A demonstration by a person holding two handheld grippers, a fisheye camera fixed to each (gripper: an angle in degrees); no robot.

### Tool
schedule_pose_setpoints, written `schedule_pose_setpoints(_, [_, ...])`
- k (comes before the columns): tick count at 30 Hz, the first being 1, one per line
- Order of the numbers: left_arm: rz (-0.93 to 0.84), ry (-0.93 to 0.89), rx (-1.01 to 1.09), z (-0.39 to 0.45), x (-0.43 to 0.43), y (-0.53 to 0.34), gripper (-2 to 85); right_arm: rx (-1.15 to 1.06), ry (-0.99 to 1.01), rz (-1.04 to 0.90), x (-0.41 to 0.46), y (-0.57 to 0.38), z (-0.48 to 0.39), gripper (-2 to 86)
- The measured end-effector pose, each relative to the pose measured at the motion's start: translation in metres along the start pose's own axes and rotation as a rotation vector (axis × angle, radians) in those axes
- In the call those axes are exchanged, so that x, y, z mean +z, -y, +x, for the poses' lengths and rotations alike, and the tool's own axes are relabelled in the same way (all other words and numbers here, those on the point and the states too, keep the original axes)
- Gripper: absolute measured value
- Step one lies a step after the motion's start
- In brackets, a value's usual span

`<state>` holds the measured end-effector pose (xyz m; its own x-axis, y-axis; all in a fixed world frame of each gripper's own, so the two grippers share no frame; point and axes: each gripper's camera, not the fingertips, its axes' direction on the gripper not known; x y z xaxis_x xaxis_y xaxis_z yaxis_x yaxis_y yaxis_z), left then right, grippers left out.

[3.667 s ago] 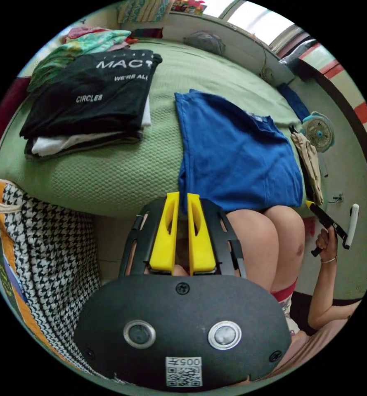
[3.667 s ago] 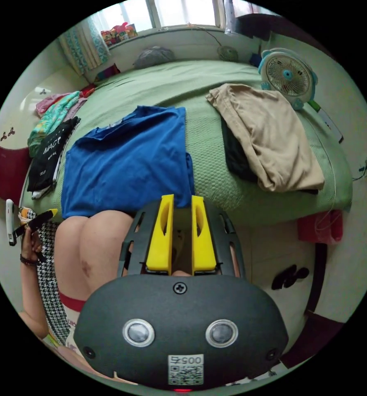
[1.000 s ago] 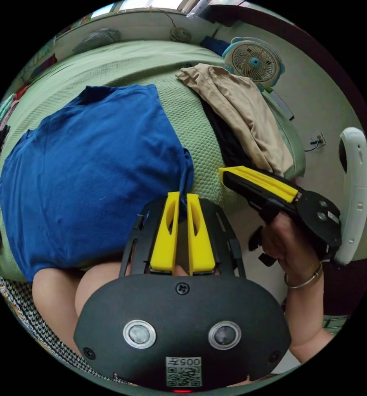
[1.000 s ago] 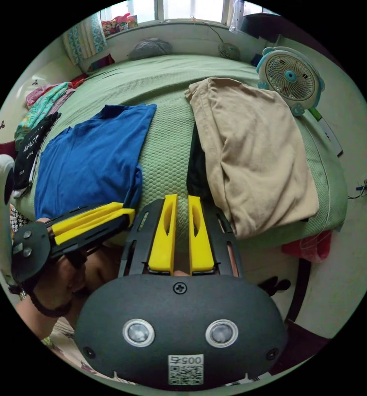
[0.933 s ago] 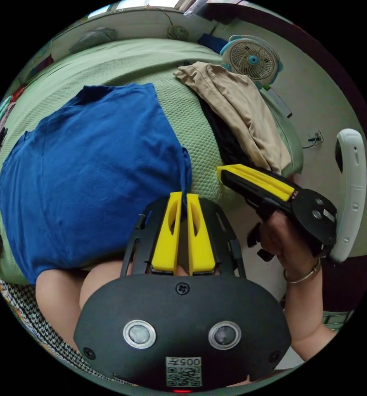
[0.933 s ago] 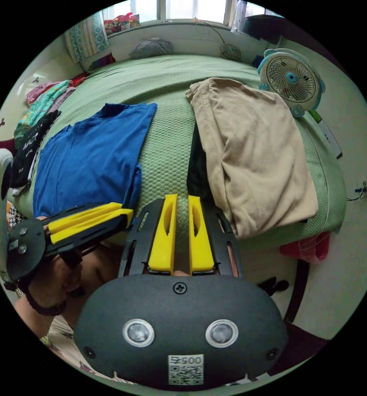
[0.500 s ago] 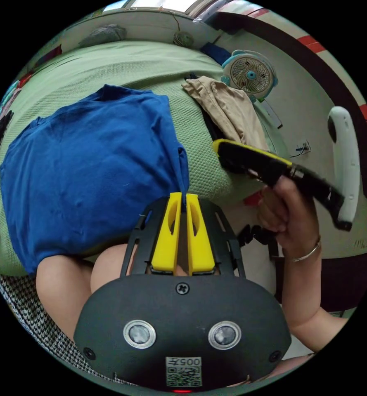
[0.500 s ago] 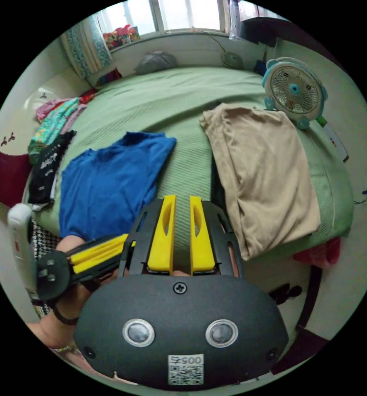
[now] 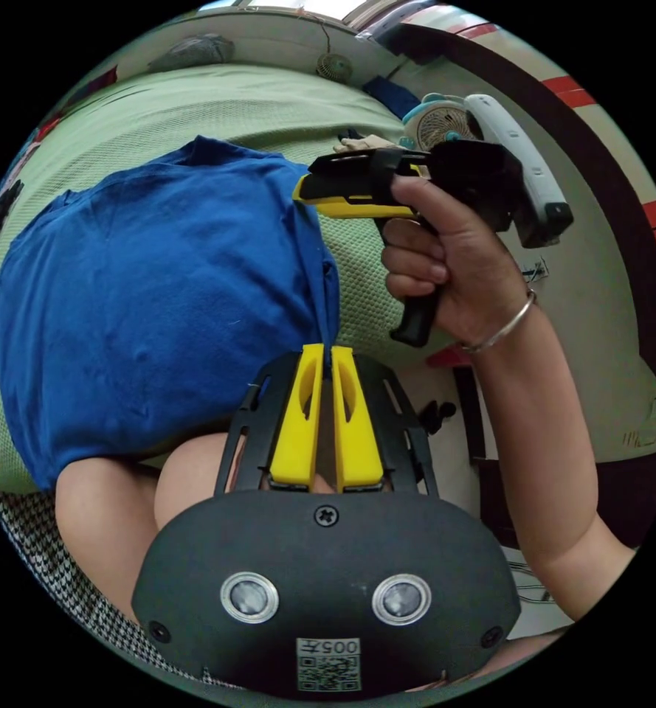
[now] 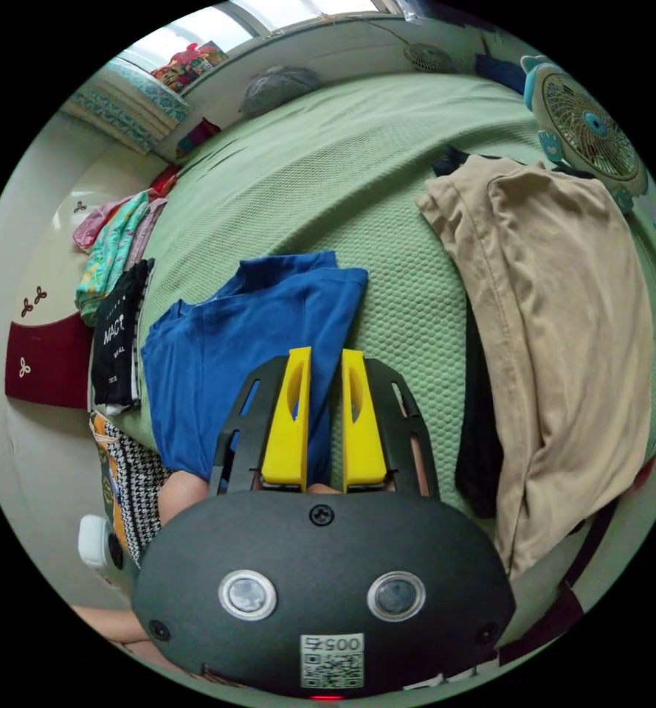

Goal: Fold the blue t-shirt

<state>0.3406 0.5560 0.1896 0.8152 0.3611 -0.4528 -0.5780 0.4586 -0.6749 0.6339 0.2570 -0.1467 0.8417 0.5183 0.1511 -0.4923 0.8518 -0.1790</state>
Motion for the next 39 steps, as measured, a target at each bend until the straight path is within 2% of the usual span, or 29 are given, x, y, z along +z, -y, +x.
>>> schedule_pose_setpoints(13, [0.004,-0.032,0.004,-0.018,-0.042,-0.021,3.5,0.030,0.015,-0.025,0.031,0.027,-0.011,4.4])
schedule_pose_setpoints(21, [0.032,-0.005,0.042,-0.026,-0.085,-0.039,3.5,-0.004,-0.009,0.026,0.015,0.022,-0.046,3.2])
schedule_pose_setpoints(29, [0.095,0.103,0.031,-0.054,-0.159,-0.072,3.5,-0.115,-0.093,0.070,-0.011,0.006,-0.137,1.9])
schedule_pose_setpoints(39, [0.159,0.203,-0.062,-0.117,-0.246,-0.128,3.5,-0.269,-0.121,0.088,0.001,-0.026,-0.277,1.7])
